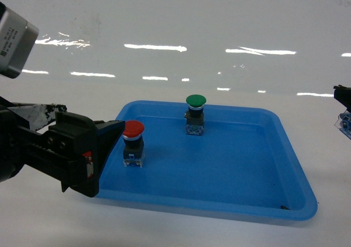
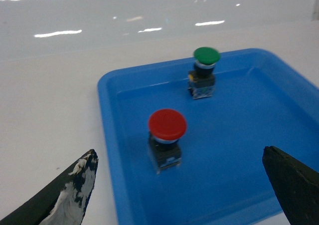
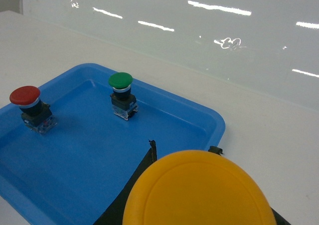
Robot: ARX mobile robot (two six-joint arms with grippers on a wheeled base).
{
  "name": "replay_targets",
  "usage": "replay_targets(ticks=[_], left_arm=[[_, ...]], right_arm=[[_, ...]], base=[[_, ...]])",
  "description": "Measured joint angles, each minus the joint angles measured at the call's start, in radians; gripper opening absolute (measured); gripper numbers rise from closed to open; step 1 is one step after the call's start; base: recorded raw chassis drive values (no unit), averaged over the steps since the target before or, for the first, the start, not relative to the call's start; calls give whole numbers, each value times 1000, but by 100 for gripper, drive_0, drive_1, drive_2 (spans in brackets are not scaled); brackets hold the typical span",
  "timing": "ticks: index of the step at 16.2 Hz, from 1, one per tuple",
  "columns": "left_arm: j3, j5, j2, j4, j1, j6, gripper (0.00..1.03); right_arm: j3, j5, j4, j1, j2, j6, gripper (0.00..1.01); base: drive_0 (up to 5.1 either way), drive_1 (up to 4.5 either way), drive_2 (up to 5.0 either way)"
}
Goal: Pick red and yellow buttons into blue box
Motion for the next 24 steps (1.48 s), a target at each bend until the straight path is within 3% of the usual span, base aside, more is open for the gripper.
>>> replay_targets(ticks=[1, 5, 7, 10, 12, 20, 24], left_arm=[[2, -32, 11, -2, 2, 13, 98], [2, -36, 9, -1, 3, 14, 98], [27, 6, 43, 3, -12, 12, 98], [90, 150, 138, 11, -71, -44, 98], [123, 174, 185, 17, -87, -46, 98], [273, 154, 372, 7, -2, 58, 98], [325, 151, 472, 28, 14, 73, 98]], right_arm=[[0, 0, 0, 0, 0, 0, 25], [0, 0, 0, 0, 0, 0, 25], [0, 0, 0, 0, 0, 0, 25], [0, 0, 0, 0, 0, 0, 25], [0, 0, 0, 0, 0, 0, 25], [0, 0, 0, 0, 0, 0, 24], [0, 0, 0, 0, 0, 0, 24]], base=[[0, 0, 0], [0, 0, 0], [0, 0, 0], [0, 0, 0], [0, 0, 0], [0, 0, 0], [0, 0, 0]])
